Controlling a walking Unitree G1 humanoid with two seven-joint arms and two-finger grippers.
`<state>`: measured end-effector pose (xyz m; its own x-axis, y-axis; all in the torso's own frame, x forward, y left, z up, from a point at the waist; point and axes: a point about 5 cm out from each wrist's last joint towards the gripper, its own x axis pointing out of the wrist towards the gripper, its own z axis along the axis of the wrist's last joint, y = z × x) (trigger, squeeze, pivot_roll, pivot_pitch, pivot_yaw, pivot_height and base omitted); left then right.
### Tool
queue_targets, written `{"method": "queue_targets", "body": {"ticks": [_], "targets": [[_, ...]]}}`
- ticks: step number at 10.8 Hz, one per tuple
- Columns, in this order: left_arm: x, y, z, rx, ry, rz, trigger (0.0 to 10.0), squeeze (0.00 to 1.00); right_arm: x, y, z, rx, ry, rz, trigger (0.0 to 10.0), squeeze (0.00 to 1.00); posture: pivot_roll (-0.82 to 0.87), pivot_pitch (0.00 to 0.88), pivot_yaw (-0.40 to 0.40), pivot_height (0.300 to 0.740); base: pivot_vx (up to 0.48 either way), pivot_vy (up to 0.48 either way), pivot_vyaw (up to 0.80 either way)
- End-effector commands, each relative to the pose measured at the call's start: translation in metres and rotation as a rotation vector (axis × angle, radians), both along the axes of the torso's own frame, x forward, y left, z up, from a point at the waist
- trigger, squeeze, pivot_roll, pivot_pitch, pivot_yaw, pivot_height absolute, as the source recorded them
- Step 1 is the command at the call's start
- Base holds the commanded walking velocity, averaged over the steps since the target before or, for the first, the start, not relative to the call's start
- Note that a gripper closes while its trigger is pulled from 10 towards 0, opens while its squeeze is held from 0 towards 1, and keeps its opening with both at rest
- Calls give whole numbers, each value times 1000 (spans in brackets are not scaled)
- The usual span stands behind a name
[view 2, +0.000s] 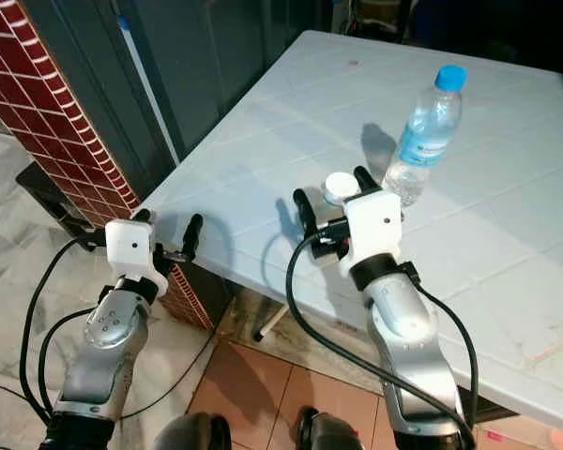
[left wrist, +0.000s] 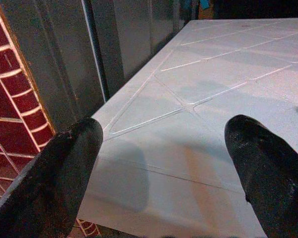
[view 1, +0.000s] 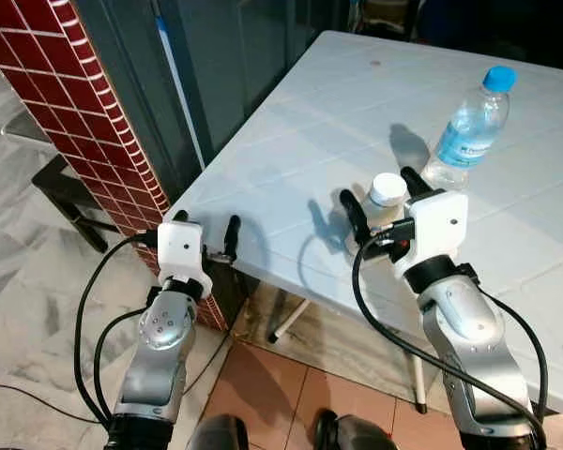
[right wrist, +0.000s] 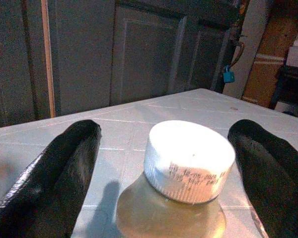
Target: Restocking fridge
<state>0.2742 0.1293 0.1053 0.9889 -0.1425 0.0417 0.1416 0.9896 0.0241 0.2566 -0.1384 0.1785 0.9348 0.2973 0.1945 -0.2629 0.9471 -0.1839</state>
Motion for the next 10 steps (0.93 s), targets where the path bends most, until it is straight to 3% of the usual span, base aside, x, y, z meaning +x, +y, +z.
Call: {"method": "queue_targets", "body": {"ticks": [1, 4, 6, 7, 9, 10], "targets": [[-1, 1, -3, 6, 12, -7, 10000, 0, 4, 2, 0, 4, 8, -4, 10000, 0, -47, 64, 50, 740, 0, 0, 0], [-1, 0, -4, 6, 19, -10, 10000, 0, 15, 0, -4, 61, 45, -21, 10000, 0, -42, 69, 49, 740, 0, 0, 0], [-2, 0, -5, 5, 22, -7, 10000, 0, 21, -1, -5, 83, 54, -24, 10000, 467, -40, 71, 48, 740, 0, 0, 0], [-2, 0, -5, 3, 24, -5, 10000, 0, 26, 0, -5, 82, 52, -13, 10000, 275, -38, 72, 47, 740, 0, 0, 0], [-4, 1, -6, 3, 27, -1, 10000, 0, 29, 5, -2, 70, 42, 26, 10000, 0, -31, 76, 44, 740, 0, 0, 0], [-5, 1, -6, 3, 27, 0, 10000, 0, 28, 6, -1, 63, 38, 38, 10000, 0, -32, 76, 43, 740, 0, 0, 0]]}}
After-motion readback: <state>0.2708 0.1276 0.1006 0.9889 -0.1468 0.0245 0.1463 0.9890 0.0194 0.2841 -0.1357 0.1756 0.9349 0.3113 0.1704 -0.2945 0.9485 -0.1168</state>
